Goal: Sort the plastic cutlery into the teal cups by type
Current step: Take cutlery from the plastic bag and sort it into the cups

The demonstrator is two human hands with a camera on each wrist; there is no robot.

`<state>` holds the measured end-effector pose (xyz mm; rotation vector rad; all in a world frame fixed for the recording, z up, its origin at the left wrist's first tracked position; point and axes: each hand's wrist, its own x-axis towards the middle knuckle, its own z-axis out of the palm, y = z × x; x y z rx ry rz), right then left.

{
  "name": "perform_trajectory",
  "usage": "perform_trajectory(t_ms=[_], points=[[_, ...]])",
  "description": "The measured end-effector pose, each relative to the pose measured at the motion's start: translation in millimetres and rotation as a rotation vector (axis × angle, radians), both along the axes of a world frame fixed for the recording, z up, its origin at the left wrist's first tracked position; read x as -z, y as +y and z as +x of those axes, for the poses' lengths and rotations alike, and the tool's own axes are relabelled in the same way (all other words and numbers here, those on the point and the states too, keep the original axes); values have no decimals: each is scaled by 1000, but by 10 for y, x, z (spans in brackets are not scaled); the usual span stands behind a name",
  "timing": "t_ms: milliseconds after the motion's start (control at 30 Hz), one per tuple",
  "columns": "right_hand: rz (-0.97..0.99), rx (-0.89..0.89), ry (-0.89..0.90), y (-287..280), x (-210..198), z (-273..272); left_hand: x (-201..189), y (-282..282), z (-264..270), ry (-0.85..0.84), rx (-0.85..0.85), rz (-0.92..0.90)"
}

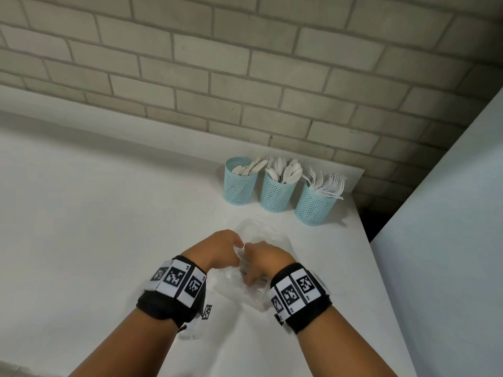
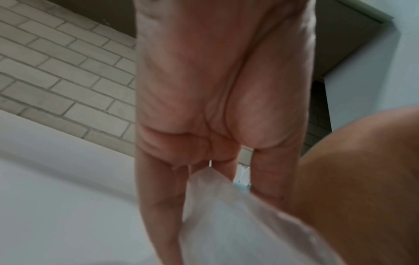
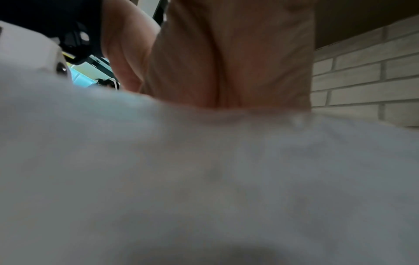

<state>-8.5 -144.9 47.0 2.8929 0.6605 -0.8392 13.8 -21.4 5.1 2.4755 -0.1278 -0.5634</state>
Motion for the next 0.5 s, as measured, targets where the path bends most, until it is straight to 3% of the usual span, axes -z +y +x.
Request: perform_trajectory(t_ms=[133, 500], points=[[-11, -30, -97, 6, 96, -43, 0, -10, -24, -14, 14, 30], [99, 149, -156, -43, 350, 167, 2, -12, -14, -54, 5, 53]])
